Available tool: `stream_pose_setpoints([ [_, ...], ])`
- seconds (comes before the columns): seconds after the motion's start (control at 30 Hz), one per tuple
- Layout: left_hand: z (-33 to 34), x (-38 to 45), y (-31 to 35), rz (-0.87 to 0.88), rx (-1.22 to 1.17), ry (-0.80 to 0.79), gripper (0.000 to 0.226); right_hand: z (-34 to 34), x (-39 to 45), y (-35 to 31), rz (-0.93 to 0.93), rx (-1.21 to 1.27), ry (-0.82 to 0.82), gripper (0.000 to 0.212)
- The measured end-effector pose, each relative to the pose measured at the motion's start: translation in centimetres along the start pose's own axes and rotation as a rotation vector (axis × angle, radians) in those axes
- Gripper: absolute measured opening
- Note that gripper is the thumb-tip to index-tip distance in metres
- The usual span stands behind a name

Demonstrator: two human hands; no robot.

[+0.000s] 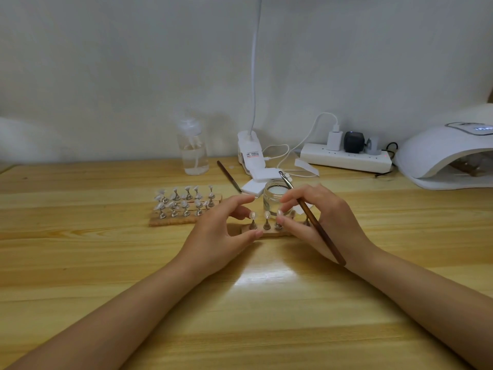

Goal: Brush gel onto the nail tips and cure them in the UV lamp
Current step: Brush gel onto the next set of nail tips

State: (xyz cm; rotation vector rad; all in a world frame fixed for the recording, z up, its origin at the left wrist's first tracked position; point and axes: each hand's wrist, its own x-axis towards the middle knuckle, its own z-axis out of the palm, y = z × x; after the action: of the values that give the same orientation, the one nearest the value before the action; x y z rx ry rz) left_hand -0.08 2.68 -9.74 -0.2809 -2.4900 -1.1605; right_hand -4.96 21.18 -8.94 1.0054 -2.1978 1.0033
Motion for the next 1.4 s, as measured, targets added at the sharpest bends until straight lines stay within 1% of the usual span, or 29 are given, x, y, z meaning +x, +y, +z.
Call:
stream_pose_setpoints([
  [0.5, 0.0, 0.1, 0.0, -0.003, -0.003, -0.026, 0.046, 0.1, 0.0, 0.1, -0.018, 0.013, -0.033, 0.025],
  [0.63, 0.0, 0.1, 0.0, -0.009, -0.009, -0.029, 0.046, 0.1, 0.0, 0.2, -0.022, 0.011, -0.007, 0.031],
  [0.73, 0.0, 0.1, -0.1, -0.018, -0.001, -0.019, 0.045, 0.0, 0.1, 0.4, -0.034, 0.01, 0.022, 0.03],
  [0.9, -0.1, 0.2, -0.2, -0.027, 0.029, 0.006, 0.043, -0.7, 0.2, 1.2, -0.08, -0.1, 0.007, 0.023],
  [1.0, -0.1, 0.2, -0.2, -0.027, 0.026, 0.009, 0.043, -0.6, 0.1, 1.3, -0.055, -0.095, 0.003, 0.021],
  [1.17, -0.1, 0.1, -0.2, -0.031, 0.025, 0.007, 0.043, -0.2, -0.1, 1.4, -0.122, -0.153, -0.011, 0.02],
  [1.3, 0.0, 0.1, -0.2, -0.037, 0.035, 0.003, 0.043, -0.1, -0.1, 1.6, -0.137, -0.176, -0.011, 0.023],
  [1.4, 0.0, 0.0, -0.3, -0.042, 0.036, -0.001, 0.044, -0.1, -0.1, 1.4, -0.145, -0.181, -0.007, 0.02],
])
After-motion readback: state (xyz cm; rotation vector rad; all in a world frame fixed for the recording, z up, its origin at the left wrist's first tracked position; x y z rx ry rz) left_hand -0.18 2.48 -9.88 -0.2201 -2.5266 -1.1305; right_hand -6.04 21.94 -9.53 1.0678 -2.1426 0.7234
